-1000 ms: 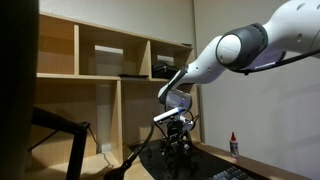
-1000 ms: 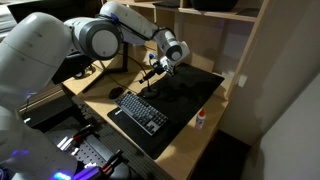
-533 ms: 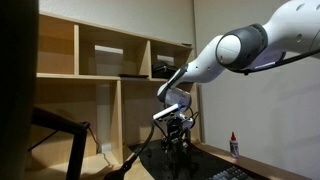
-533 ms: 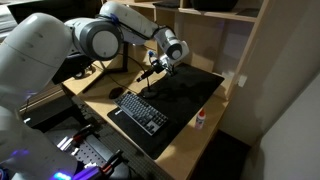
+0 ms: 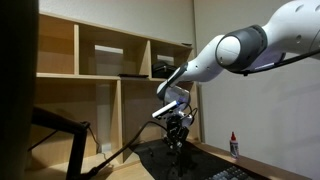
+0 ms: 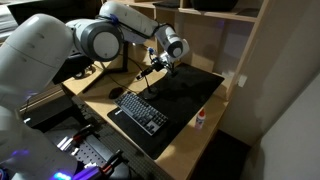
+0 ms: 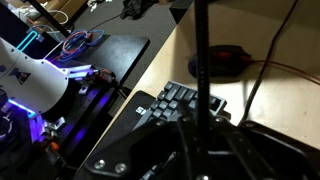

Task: Move the black thing off the black mat

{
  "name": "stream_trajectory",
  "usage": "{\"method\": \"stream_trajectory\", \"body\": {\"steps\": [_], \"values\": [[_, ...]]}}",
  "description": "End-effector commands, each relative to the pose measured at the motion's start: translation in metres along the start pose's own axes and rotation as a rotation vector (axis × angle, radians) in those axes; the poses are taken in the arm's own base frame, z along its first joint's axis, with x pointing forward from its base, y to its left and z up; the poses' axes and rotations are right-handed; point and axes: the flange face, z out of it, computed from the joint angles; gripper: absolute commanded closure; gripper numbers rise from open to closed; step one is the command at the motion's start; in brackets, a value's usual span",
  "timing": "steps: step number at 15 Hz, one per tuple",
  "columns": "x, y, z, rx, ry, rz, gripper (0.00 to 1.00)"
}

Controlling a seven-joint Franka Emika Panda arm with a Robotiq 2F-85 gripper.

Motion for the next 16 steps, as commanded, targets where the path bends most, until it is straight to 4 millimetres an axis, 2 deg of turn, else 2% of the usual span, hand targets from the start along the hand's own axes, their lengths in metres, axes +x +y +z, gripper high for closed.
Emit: {"method": "stream_trajectory", "body": {"steps": [1, 5, 8, 13, 14, 16], "values": [[0.005, 0.004, -0.003, -0.029, -0.012, 0.021, 1.0], [0.008, 0.005, -0.005, -0.029, -0.019, 0.035, 0.99], [-0.011, 0.011, -0.02, 0.001, -0.012, -0.012, 0.99], [-0.081, 0.02, -0.064, 0.134, -0.028, -0.188, 0.99], [-0.097, 0.017, -0.069, 0.156, -0.043, -0.217, 0.99], [-0.119, 0.011, -0.072, 0.17, -0.007, -0.212, 0.99]]}}
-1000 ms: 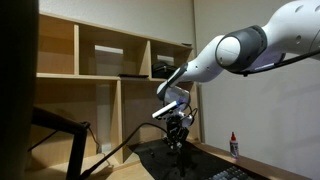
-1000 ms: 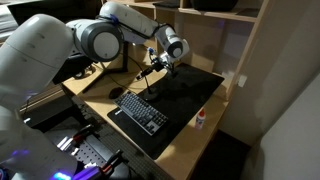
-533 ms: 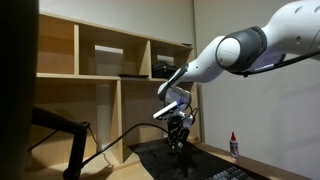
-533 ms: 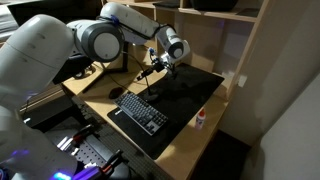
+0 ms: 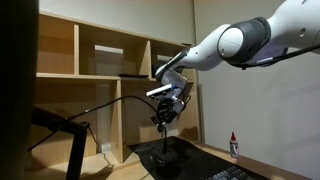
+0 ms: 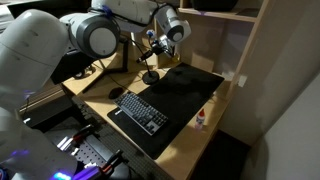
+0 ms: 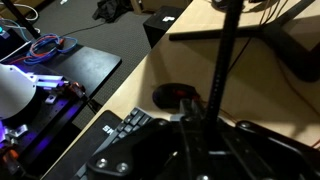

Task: Move the black thing off the black mat

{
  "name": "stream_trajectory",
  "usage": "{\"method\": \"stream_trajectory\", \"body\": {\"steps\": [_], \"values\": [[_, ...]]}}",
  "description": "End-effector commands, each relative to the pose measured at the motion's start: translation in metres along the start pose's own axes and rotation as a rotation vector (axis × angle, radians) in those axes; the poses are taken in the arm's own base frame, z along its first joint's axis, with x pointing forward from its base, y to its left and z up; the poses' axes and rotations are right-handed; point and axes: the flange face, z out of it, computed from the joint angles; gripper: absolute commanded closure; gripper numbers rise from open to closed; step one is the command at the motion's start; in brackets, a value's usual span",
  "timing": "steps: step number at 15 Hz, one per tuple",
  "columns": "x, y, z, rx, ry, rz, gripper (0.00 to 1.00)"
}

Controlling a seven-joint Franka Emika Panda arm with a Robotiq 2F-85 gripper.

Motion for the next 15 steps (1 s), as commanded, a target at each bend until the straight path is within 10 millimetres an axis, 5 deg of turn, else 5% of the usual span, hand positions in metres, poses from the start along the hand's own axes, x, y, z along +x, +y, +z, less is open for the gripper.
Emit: {"method": "stream_trajectory", "body": {"steps": [1, 4, 10, 15], "values": [[-0.012, -0.003, -0.005, 0.01, 0.005, -0.016, 0.95], [-0.028, -0.009, -0.006, 0.012, 0.024, -0.029, 0.99], [-0.005, -0.058, 0.049, 0.02, -0.069, 0.036, 0.99], [-0.007, -0.089, 0.083, 0.037, -0.138, -0.005, 0.99]]}}
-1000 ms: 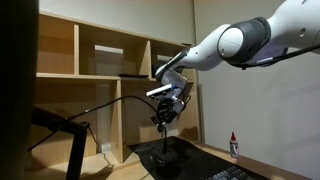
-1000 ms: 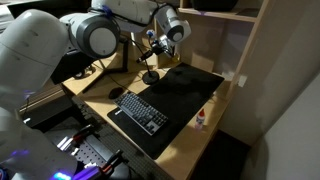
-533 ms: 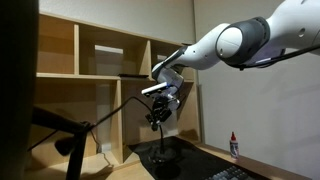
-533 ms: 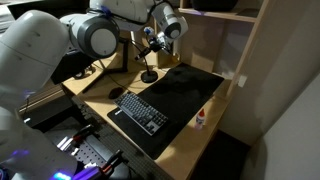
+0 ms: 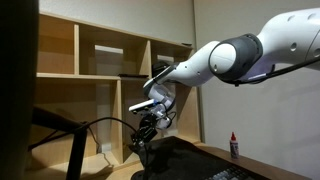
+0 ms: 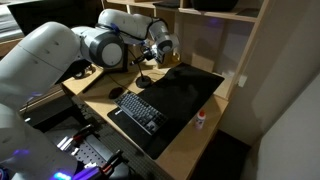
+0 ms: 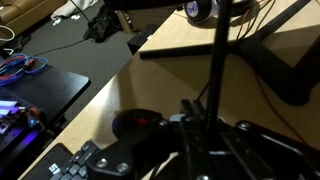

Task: Move the black thing off the black mat

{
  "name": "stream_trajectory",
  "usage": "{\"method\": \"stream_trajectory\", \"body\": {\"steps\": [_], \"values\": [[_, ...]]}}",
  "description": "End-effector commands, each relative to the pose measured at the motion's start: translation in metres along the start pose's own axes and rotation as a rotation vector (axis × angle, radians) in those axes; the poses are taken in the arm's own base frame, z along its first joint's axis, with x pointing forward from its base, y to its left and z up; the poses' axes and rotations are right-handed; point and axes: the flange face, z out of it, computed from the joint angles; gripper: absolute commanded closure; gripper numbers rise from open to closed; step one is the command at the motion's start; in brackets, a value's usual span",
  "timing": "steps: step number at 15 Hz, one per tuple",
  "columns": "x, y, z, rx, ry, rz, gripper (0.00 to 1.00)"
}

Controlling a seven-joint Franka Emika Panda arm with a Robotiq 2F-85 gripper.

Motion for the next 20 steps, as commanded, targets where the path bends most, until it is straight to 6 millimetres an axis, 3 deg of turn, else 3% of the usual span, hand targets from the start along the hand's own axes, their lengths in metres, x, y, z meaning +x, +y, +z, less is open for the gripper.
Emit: {"method": "stream_trajectory", "body": {"steps": [1, 9, 10, 11, 13, 17, 20], "values": [[-0.019, -0.014, 0.002, 0.019, -0.05, -0.028, 0.99], [-0.02, -0.019, 0.009, 0.007, -0.048, -0.031, 0.99], [-0.02, -0.018, 0.009, -0.002, -0.045, -0.016, 0.7], [-0.019, -0.016, 0.007, -0.009, -0.021, -0.026, 0.68], [-0.021, -0.008, -0.002, -0.018, 0.017, -0.003, 0.56], [-0.021, 0.013, -0.027, -0.058, 0.18, 0.023, 0.26], [-0.007, 0.026, -0.053, -0.034, 0.341, 0.072, 0.05]]}}
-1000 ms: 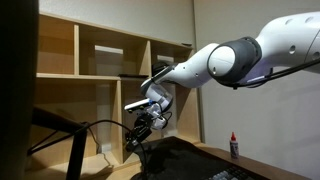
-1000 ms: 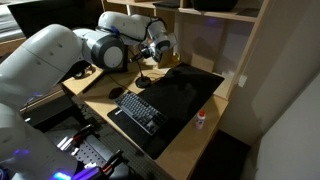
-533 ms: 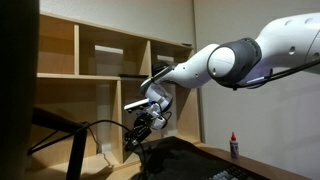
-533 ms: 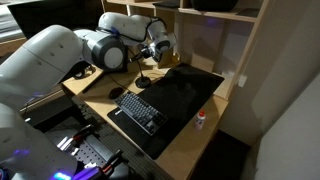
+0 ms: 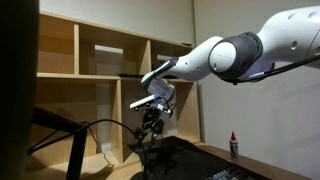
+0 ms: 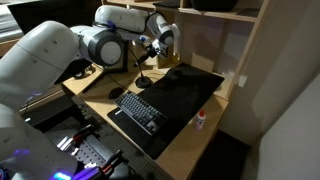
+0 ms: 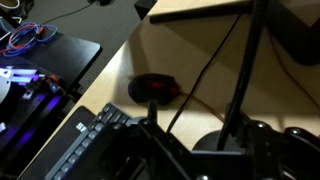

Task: Move the black thing off the black mat

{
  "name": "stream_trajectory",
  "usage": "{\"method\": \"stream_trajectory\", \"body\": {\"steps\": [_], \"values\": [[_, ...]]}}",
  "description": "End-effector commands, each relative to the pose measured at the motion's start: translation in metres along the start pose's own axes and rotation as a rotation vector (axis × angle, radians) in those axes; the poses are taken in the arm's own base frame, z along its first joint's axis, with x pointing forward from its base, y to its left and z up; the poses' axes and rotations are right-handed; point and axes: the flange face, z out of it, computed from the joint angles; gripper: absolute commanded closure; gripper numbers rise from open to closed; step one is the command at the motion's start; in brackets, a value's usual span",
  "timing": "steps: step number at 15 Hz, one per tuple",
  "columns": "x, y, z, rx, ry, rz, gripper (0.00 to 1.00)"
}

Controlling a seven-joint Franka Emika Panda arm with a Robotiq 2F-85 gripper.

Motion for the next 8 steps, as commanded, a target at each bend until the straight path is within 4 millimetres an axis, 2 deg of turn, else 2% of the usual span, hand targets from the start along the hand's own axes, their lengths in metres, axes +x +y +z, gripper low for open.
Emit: {"method": "stream_trajectory", "body": {"steps": [1, 5, 8], "values": [[0.016, 0.02, -0.028, 0.017, 0.149, 0.05, 0.01], [0.05, 0.038, -0.056, 0.093, 0.225, 0.143, 0.0], [0.073, 0.056, -0.072, 0.128, 0.211, 0.229, 0.0]]}}
